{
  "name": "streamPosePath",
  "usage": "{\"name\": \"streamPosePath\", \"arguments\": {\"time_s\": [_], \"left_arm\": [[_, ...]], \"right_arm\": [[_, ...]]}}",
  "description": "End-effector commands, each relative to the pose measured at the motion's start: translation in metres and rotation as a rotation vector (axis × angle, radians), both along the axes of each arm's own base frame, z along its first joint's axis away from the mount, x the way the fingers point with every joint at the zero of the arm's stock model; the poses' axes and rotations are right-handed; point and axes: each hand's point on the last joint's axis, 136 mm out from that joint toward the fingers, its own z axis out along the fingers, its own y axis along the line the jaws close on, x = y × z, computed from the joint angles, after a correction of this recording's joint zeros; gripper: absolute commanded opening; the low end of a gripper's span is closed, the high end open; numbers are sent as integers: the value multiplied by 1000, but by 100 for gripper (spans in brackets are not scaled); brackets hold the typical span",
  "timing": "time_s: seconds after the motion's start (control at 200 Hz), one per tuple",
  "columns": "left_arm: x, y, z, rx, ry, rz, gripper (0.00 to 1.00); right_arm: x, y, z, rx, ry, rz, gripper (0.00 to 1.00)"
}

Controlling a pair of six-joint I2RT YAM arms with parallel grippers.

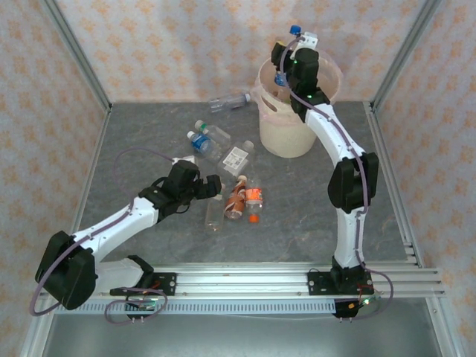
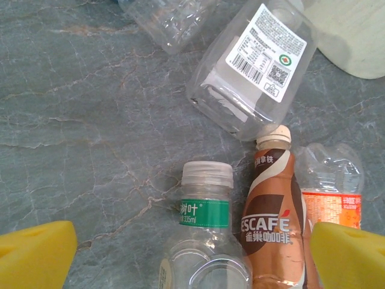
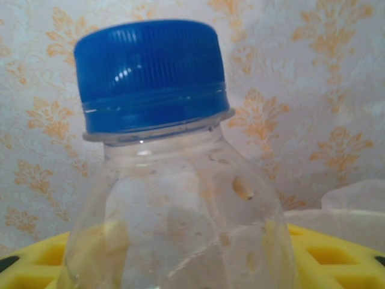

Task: Put the plastic bottles in the bin

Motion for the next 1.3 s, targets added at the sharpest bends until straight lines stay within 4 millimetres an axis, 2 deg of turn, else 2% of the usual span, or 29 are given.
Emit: {"name": "streamPosePath", "arguments": {"time_s": [0.0, 0.12, 0.235, 0.495, 0.631, 0.836, 0.891, 1.096, 1.296], "left_arm": [[4, -2, 6, 13, -3, 11, 100], [3, -2, 2, 24, 11, 8, 100], [3, -1, 1, 36, 14, 7, 100], [4, -5, -4, 44, 36, -11, 100], [4, -6, -5, 56, 40, -17, 100], [-1, -6, -8, 93, 56, -56, 100], [-4, -9, -7, 102, 48, -93, 100], [-18, -23, -5, 136, 30, -189, 100], [-33, -17, -9, 273, 19, -171, 100]], "right_arm": [[-3, -1, 27, 105, -117, 2, 67], [-5, 4, 12, 46, -119, 26, 77], [-16, 7, 14, -8, -122, 56, 86], [-39, 0, 27, -39, -132, 59, 90], [-46, -9, 29, -15, -94, 29, 91], [-60, -9, 38, 4, -40, 53, 94], [-68, -9, 44, 9, -34, 66, 100], [-98, -16, 52, 29, 47, 77, 99], [-147, 10, 52, 37, 101, 302, 99]]}}
